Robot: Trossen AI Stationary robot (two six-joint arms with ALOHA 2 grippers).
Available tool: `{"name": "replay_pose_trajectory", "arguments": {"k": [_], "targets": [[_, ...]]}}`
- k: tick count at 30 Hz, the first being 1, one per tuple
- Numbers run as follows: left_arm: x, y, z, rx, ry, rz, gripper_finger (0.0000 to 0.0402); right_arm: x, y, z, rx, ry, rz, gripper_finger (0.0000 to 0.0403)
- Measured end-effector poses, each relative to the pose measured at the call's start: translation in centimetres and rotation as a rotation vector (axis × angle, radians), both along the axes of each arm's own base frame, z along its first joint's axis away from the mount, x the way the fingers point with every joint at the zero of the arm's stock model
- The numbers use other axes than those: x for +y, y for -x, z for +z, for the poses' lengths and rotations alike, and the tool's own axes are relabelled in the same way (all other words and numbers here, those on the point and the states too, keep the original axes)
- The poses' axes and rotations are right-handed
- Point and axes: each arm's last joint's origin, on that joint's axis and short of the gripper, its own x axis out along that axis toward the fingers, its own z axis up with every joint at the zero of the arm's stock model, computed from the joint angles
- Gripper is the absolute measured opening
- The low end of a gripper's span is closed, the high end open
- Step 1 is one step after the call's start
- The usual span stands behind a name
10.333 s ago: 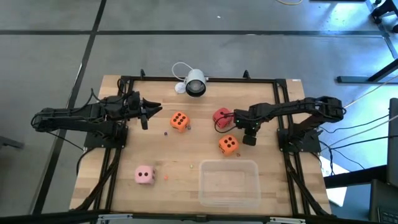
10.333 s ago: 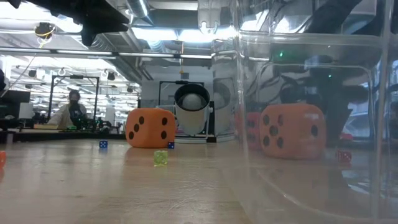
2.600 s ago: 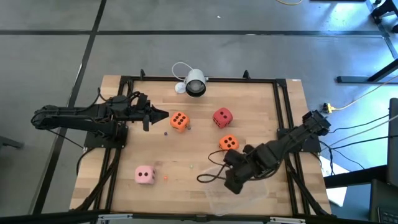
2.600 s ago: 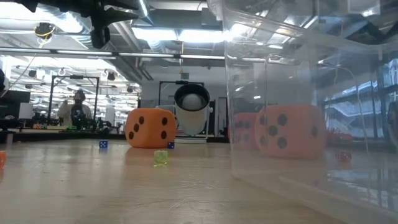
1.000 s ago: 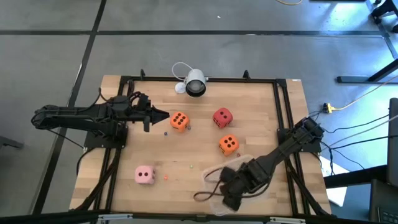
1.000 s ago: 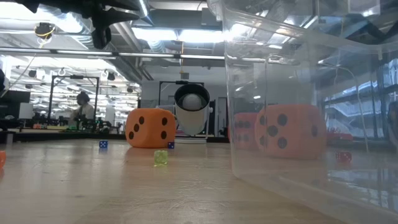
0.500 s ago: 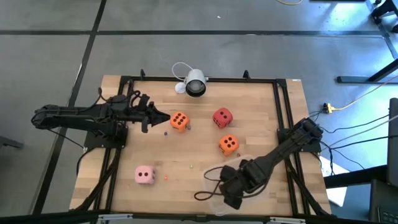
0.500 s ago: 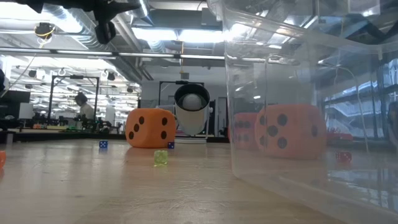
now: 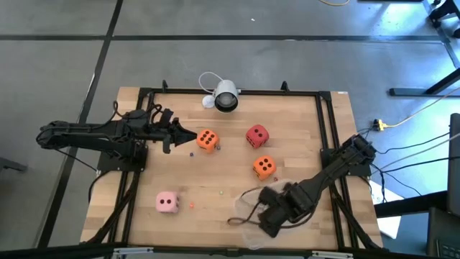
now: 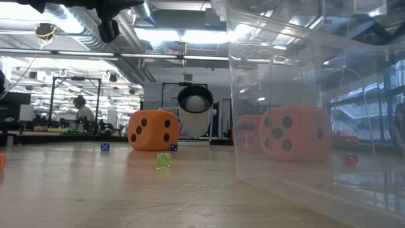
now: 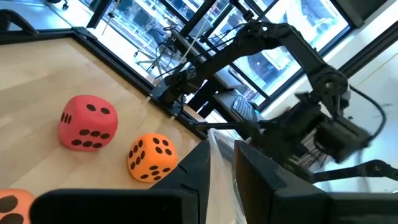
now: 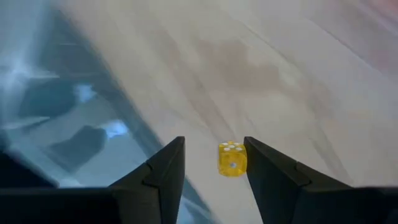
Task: Pick & Place Dice
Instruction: Put the yellow small die into the transparent bin
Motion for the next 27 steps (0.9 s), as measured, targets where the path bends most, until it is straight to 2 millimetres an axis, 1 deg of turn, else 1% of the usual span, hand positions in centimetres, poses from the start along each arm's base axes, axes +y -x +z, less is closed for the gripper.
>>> {"name": "replay_pose_trajectory", "arguments": {"k": [1, 2, 3, 4, 5, 6, 7, 8, 9, 10, 11, 12, 13, 15, 17, 19, 21, 23, 27], "targets": [[0.0, 0.0, 0.0, 0.0, 0.0, 0.0, 0.0066, -0.2, 0.2, -0.4, 0.069, -0.002, -0.007, 0.0159], [0.0, 0.0, 0.0, 0.001, 0.0, 0.0, 0.0066, 0.3, -0.4, -0.7, 0.021, -0.044, 0.024, 0.0157], [0.0, 0.0, 0.0, 0.001, 0.0, 0.001, 0.0066, 1.0, -1.4, -0.5, -0.093, -0.105, 0.057, 0.0156], [0.0, 0.0, 0.0, 0.001, 0.0, 0.002, 0.0066, 1.3, -1.8, 0.0, -0.169, -0.118, 0.07, 0.0154], [0.0, -0.1, 0.0, 0.003, 0.0, 0.003, 0.0066, 0.8, -1.3, 0.5, -0.156, -0.095, 0.042, 0.0152], [0.0, -0.1, 0.0, 0.003, 0.0, 0.003, 0.0066, 0.1, -0.7, 0.6, -0.083, -0.057, -0.01, 0.0148], [0.0, 0.0, 0.0, -0.001, 0.0, 0.002, 0.0066, -0.4, 0.0, 0.3, 0.016, -0.023, -0.043, 0.0143], [0.0, 0.0, 0.0, -0.003, 0.0, 0.002, 0.0066, -0.4, 0.1, -0.3, 0.068, -0.013, -0.028, 0.0138], [0.0, 0.0, 0.0, -0.005, 0.0, 0.003, 0.0066, 0.1, -0.6, -0.8, 0.028, -0.044, 0.021, 0.0132], [0.0, -0.1, 0.0, -0.005, -0.001, 0.004, 0.0066, 0.5, -1.3, -0.9, -0.042, -0.069, 0.043, 0.0127], [0.0, -0.1, 0.0, -0.003, 0.0, 0.004, 0.0066, 0.4, -1.3, -0.6, -0.066, -0.058, 0.04, 0.0123], [0.0, -0.1, 0.0, -0.001, 0.0, 0.005, 0.0066, 0.1, -0.8, -0.1, -0.038, -0.047, 0.027, 0.0117], [0.0, -0.1, 0.0, -0.001, 0.0, 0.005, 0.0066, 0.0, -0.5, -0.1, 0.0, -0.052, 0.031, 0.0112], [0.0, -0.1, 0.0, -0.001, 0.001, 0.003, 0.0066, 0.5, -1.1, -0.7, -0.016, -0.086, 0.069, 0.0103], [0.0, -0.2, 0.0, 0.0, 0.002, 0.003, 0.0066, 0.4, -1.2, -1.2, -0.012, -0.053, 0.066, 0.0098], [0.0, -0.2, -0.1, 0.002, 0.002, 0.002, 0.0066, 0.3, -1.0, -0.5, -0.031, -0.057, 0.065, 0.0096], [0.0, -0.2, 0.0, 0.001, 0.002, 0.003, 0.0066, 0.3, -1.0, -0.6, -0.026, -0.054, 0.072, 0.0097], [0.0, -0.2, 0.0, -0.002, 0.001, 0.004, 0.0066, 0.4, -1.2, -0.9, -0.025, -0.06, 0.093, 0.0108], [0.0, -0.2, 0.0, -0.001, -0.002, 0.004, 0.0066, 0.4, -1.1, -0.7, -0.027, -0.064, 0.081, 0.015]]}}
